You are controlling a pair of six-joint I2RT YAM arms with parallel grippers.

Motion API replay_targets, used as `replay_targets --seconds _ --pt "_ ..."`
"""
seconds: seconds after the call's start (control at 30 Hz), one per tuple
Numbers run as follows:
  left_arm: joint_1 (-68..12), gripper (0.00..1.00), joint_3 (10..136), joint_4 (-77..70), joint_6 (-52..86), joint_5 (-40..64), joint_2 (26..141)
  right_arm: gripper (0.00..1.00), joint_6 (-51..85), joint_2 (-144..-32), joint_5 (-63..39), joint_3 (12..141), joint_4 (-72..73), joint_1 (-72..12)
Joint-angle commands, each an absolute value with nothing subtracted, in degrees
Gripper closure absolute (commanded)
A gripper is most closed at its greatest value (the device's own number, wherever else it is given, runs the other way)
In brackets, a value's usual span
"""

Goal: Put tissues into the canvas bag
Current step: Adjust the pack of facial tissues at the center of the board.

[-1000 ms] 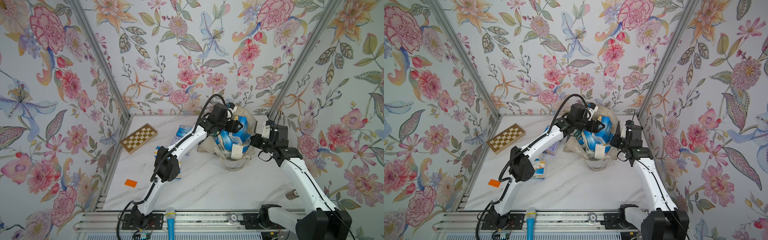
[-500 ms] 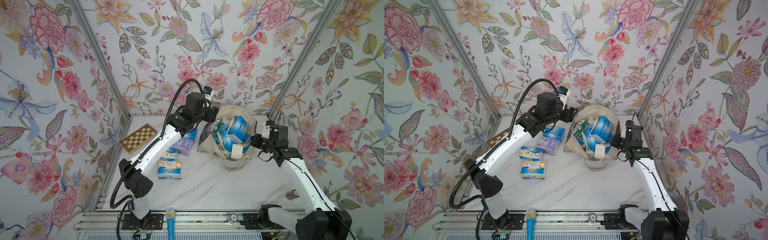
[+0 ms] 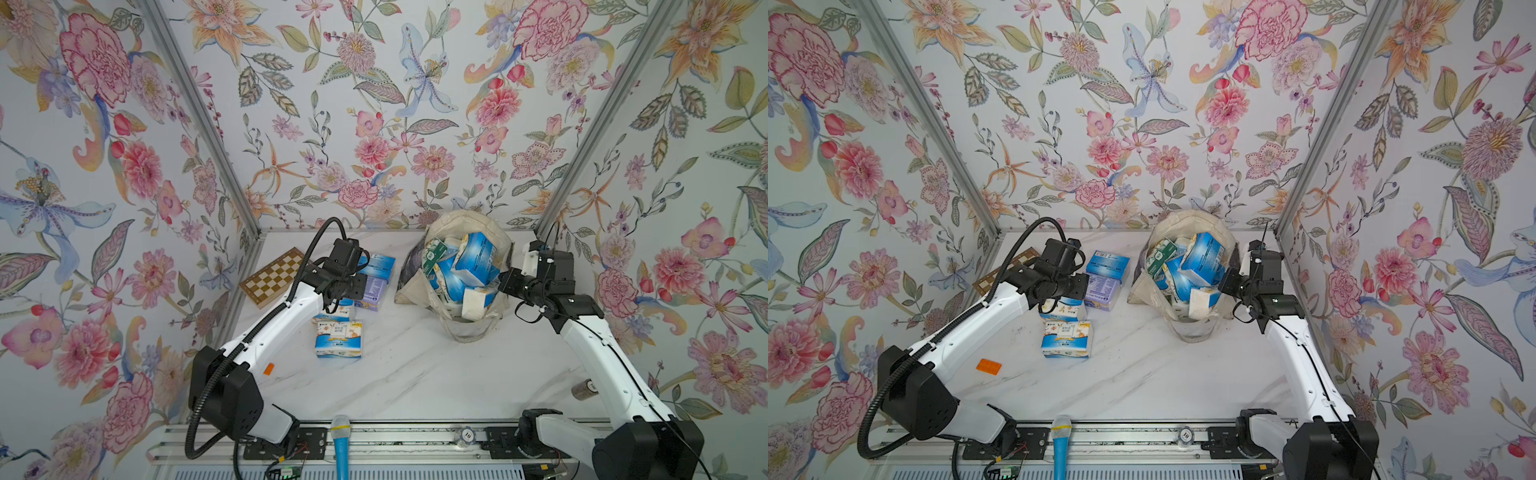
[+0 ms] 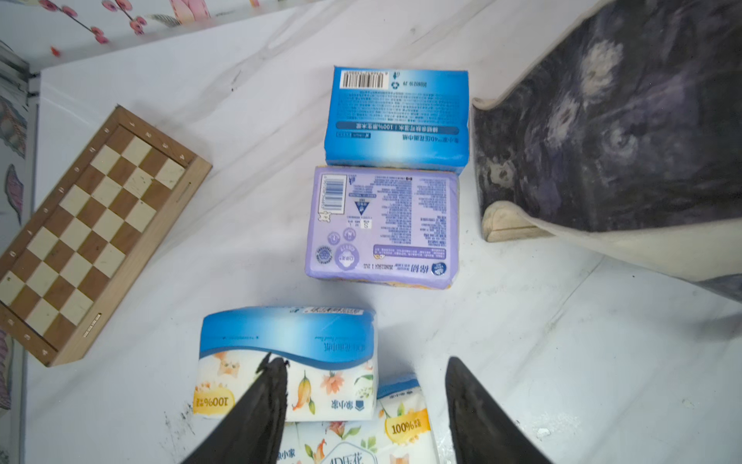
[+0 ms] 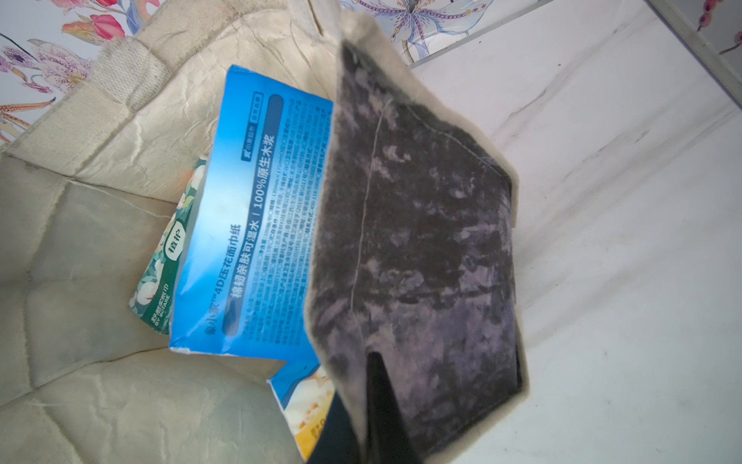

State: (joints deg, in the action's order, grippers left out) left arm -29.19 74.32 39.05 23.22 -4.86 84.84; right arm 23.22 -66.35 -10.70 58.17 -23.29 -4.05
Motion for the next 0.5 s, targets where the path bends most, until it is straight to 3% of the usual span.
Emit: replay_targets --seconds 0.0,0.2,0.33,0.47 --pt "-28.8 0.36 71.4 41.3 26.6 -1.2 83.4 0.93 23.3 -66.1 -12.1 59.9 -23.3 -4.9" --pt "-28.6 0.31 66.4 41.7 32.3 -2.3 81.0 0.93 23.2 -66.5 -13.0 60.0 -22.8 -5.5" --pt "-27.5 0.37 61.9 37.6 35.7 3.7 79.2 0.92 23.1 -65.8 -12.7 59.3 -22.7 -5.5" --pt "-25.8 0.38 59.8 38.3 37.1 3.3 77.3 0.92 22.9 -66.0 -12.7 59.0 -22.5 -5.5"
